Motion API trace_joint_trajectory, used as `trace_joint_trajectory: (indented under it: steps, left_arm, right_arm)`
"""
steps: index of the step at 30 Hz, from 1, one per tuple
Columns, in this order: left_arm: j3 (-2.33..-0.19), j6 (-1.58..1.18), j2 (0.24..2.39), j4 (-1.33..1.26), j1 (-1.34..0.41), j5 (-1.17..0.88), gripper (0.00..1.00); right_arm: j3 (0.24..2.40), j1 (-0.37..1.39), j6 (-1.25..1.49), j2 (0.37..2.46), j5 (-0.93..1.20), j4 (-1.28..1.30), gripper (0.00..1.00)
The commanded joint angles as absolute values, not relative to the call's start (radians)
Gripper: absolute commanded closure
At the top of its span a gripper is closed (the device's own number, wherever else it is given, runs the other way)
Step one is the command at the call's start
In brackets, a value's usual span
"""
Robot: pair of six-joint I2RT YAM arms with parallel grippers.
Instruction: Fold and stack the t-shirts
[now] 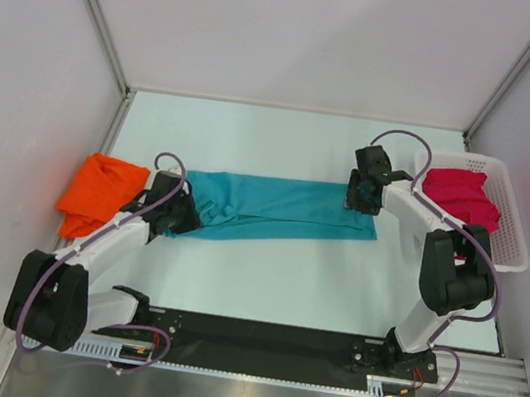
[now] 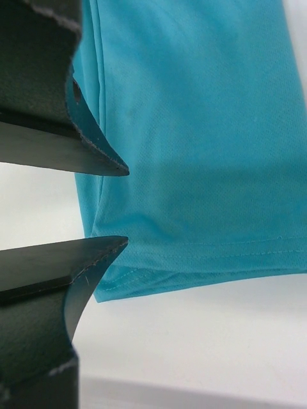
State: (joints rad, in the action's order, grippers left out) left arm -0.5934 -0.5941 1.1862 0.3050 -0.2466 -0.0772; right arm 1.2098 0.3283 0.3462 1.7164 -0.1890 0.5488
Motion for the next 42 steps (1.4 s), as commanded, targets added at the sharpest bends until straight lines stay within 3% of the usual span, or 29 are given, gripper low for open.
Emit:
trace_joint_trajectory:
  steps: [1,7,9,12,24,27,29,30,31,33,38,42]
  left_arm:
    - [-0.572,-0.620,1.131,0.337,-0.253,-0.040,0.92]
    - [-0.687,-0.600,1.193,0.359,-0.253,-0.002,0.46]
    - [-0.733,-0.586,1.236,0.359,-0.253,0.032,0.35]
    - [-0.765,-0.572,1.273,0.351,-0.253,0.041,0.30]
    - [-0.779,-0.577,1.439,0.242,-0.253,0.018,0.30]
    - [-0.796,-0.575,1.466,0.232,-0.253,0.009,0.32]
    - [-0.808,-0.568,1.471,0.229,-0.253,0.008,0.47]
    - [-0.810,-0.565,1.471,0.229,-0.253,0.009,0.56]
    - [-0.810,-0.565,1.468,0.227,-0.253,0.009,0.78]
    - [-0.807,-0.566,1.457,0.233,-0.253,0.009,0.98]
    - [-0.785,-0.578,1.376,0.271,-0.253,0.017,1.00]
    - [-0.747,-0.587,1.299,0.310,-0.253,0.023,0.96]
  right_arm:
    - [1.204,0.319,0.330,1.701,-0.164,0.517,0.53]
    - [1.195,0.319,0.327,1.689,-0.166,0.518,0.53]
    - [1.193,0.316,0.325,1.684,-0.167,0.523,0.53]
    - [1.193,0.314,0.325,1.680,-0.170,0.523,0.53]
    - [1.206,0.304,0.321,1.692,-0.176,0.534,0.53]
    - [1.207,0.302,0.321,1.693,-0.178,0.535,0.53]
    - [1.209,0.299,0.319,1.694,-0.176,0.534,0.53]
    - [1.207,0.298,0.319,1.692,-0.178,0.535,0.53]
    - [1.206,0.296,0.318,1.693,-0.178,0.535,0.53]
    - [1.204,0.295,0.316,1.690,-0.176,0.535,0.53]
    - [1.190,0.293,0.318,1.686,-0.170,0.528,0.53]
    - [1.177,0.293,0.316,1.680,-0.156,0.519,0.53]
